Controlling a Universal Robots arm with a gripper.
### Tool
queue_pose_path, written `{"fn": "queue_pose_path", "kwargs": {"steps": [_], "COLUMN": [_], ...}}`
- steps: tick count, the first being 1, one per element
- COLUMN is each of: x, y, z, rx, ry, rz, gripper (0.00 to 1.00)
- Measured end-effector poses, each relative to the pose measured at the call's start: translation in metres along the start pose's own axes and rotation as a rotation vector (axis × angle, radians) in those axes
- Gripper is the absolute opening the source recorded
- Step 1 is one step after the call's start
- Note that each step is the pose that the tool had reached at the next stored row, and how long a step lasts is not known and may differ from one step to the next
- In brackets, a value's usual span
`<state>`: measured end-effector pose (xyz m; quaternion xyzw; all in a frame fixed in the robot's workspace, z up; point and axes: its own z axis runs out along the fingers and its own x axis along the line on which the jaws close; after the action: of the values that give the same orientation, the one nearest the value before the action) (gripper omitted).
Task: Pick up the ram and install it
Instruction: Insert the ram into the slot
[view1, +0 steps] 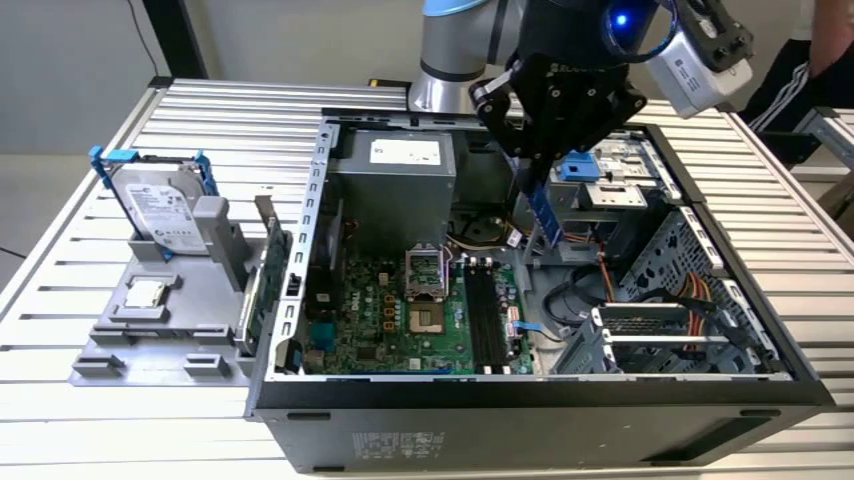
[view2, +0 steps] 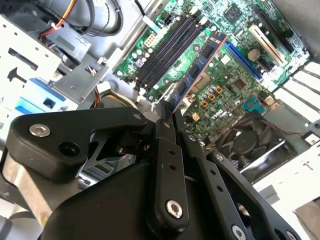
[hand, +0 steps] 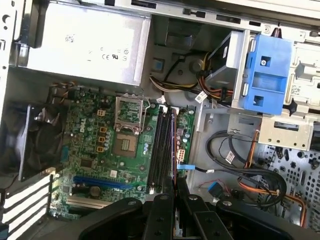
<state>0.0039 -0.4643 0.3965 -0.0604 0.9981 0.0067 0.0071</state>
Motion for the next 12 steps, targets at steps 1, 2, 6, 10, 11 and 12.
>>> {"fn": "queue_pose_path", "kwargs": {"steps": [1, 2, 6, 10, 11, 12], "x": [0.0000, 0.0001, 0.0000, -0.0001, -0.0001, -0.0001], "y": [0.0000, 0.0000, 0.0000, 0.0000, 0.0000, 0.0000], "z": [0.0001, 0.0001, 0.0001, 0.0001, 0.0001, 0.0001], "rx": [0.0000, 0.0001, 0.0008, 0.0013, 0.0014, 0.0015], "ry": [-0.0002, -0.0003, -0.0007, -0.0012, -0.0013, -0.0015], "rz": [0.010, 0.019, 0.057, 0.094, 0.103, 0.112], "gripper": [0.00, 0.00, 0.00, 0.00, 0.00, 0.00]}}
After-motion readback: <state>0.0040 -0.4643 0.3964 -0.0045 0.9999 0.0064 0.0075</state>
